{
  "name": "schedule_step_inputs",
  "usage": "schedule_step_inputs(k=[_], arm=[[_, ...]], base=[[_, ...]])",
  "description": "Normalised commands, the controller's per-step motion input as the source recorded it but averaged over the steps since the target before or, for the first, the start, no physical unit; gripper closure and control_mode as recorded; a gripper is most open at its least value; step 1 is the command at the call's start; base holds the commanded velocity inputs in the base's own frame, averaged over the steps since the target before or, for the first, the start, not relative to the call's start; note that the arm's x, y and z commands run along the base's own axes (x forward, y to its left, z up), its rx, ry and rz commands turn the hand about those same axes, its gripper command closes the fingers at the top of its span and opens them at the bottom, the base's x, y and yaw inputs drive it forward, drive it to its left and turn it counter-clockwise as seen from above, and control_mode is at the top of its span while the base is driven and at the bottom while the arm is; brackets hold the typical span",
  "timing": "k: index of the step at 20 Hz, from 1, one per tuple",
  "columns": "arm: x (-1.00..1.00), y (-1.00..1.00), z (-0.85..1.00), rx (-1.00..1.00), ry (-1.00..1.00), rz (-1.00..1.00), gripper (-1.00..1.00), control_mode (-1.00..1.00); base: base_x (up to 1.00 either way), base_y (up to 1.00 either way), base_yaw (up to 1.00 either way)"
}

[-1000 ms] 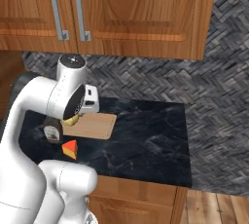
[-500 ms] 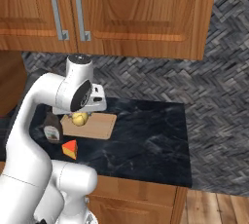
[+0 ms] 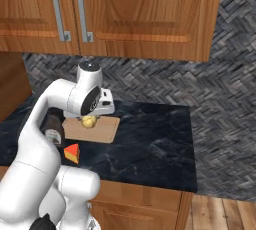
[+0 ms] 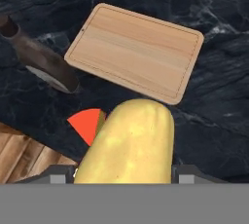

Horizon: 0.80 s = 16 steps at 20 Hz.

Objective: Retrieve the reheated potato from the microwave, then place the potato, cheese, and condiment on the cutting board.

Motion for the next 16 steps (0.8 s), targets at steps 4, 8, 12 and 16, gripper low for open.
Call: schedule_step_inputs(k=[4, 8, 12, 16], arm=[[0.54, 0.00, -0.25, 0.00, 0.02, 0.00, 1.00, -1.00], [0.53, -0.01, -0.25, 0.05, 0.05, 0.00, 1.00, -1.00], [0.52, 0.00, -0.27, 0.05, 0.02, 0.00, 1.00, -1.00], [0.46, 0.00, -0.34, 0.00, 0.01, 0.00, 1.00, -1.00]], base=[[0.00, 0.00, 0.00], [0.00, 0.00, 0.00], [0.00, 0.00, 0.00], [0.00, 0.00, 0.00]])
